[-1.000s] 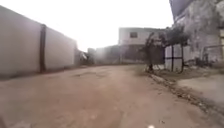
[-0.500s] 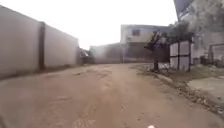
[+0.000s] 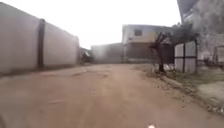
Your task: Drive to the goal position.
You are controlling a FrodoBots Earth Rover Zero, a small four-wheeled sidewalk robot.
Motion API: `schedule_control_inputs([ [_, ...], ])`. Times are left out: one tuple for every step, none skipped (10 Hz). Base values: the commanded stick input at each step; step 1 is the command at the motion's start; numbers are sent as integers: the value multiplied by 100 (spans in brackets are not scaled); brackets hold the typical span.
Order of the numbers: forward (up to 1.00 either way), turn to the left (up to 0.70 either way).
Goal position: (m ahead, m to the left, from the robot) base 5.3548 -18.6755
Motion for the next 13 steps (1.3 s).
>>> schedule_control_inputs([
  [50, 1],
  [50, 1],
  [50, 1],
  [50, 1],
  [50, 1],
  [50, 1],
  [50, 1],
  [50, 1],
  [50, 1],
  [50, 1],
  [50, 1],
  [50, 1],
  [50, 1],
])
